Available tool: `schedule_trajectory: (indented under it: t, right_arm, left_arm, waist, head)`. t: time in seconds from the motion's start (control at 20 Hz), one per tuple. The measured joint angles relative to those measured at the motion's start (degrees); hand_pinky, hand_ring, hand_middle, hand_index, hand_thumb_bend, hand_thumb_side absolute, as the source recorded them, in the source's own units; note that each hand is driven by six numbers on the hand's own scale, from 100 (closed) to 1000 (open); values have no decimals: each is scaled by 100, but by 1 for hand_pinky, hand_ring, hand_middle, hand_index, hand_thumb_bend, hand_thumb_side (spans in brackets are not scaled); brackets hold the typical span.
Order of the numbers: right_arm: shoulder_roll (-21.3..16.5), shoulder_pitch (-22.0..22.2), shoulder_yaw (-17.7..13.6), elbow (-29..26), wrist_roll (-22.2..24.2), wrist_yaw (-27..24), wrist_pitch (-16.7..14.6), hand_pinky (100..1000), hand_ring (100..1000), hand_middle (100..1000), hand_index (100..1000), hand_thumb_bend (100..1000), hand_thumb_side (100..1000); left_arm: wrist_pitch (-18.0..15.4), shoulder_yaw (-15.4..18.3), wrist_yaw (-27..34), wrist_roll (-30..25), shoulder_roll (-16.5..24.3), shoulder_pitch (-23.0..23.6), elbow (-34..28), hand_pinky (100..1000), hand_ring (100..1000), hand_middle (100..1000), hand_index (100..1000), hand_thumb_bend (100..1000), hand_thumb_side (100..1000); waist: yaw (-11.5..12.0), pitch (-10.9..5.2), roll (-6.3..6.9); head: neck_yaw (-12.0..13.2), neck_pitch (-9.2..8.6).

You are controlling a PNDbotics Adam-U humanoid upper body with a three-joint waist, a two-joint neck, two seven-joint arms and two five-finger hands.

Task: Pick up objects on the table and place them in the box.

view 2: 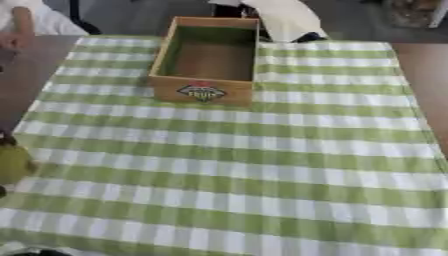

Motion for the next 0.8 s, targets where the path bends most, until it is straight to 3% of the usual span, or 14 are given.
schedule_trajectory:
  t: [0.15,0.25,0.45,0.6,0.7,0.8]
  right_arm:
    - [0,0,0,0,0,-4,0,931,803,668,836,100,618]
    - [0,1,0,0,0,-8,0,931,803,668,836,100,619]
    - [3,27,-1,0,1,-25,0,932,802,667,836,100,619]
    - [7,41,-2,0,1,-28,0,932,802,666,836,100,619]
    - [8,42,-3,0,1,-30,1,933,802,665,837,100,619]
    - [9,43,-12,0,1,-33,1,933,802,663,837,100,620]
  left_arm:
    - [43,-17,-126,66,-1,0,21,776,768,617,820,562,397]
    - [93,-34,-131,185,-10,0,27,716,727,591,785,446,294]
    - [206,-67,-230,615,-45,1,-8,595,628,517,687,432,100]
    - [280,-110,-683,1137,-49,30,-83,499,571,468,621,407,100]
    - [320,-150,-1068,1519,-72,71,-109,442,525,431,581,324,100]
    - [342,-176,-1236,1850,-140,101,-150,410,501,408,554,340,100]
  waist:
    - [0,1,-2]
    - [0,3,-4]
    - [1,13,-4]
    - [0,14,-3]
    - [-1,16,-5]
    - [1,18,-9]
  head:
    - [3,-24]
    - [3,-25]
    - [3,-25]
    - [3,-25]
    - [3,-25]
    - [-1,-25]
